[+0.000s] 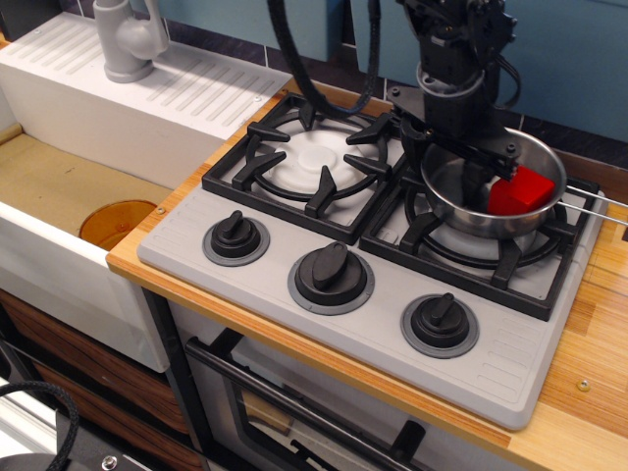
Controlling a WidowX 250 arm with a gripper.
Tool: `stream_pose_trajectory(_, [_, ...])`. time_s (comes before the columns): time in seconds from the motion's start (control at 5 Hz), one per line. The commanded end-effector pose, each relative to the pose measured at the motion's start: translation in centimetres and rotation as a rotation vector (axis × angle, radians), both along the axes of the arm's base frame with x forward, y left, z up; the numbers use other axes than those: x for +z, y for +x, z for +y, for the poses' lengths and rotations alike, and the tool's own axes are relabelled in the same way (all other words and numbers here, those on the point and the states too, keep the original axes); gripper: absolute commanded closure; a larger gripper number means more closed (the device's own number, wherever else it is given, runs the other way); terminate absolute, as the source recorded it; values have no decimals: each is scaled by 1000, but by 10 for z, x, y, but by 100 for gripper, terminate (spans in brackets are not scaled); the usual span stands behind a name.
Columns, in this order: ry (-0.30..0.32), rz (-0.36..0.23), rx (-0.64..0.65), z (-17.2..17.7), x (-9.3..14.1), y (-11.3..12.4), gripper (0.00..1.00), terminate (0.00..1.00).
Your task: Put redcube in pan and put pan on stove
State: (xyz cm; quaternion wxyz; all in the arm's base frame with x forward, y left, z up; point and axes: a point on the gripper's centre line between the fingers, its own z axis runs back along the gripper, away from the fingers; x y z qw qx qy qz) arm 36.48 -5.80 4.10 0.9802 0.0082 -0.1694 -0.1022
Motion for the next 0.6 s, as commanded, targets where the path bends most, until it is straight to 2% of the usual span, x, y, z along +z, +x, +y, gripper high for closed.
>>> stream_pose_trajectory(0.0, [33, 32, 23, -10, 31, -9, 100, 0])
stream_pose_trajectory(0.4, [90, 76, 53, -25, 77, -25, 100, 0])
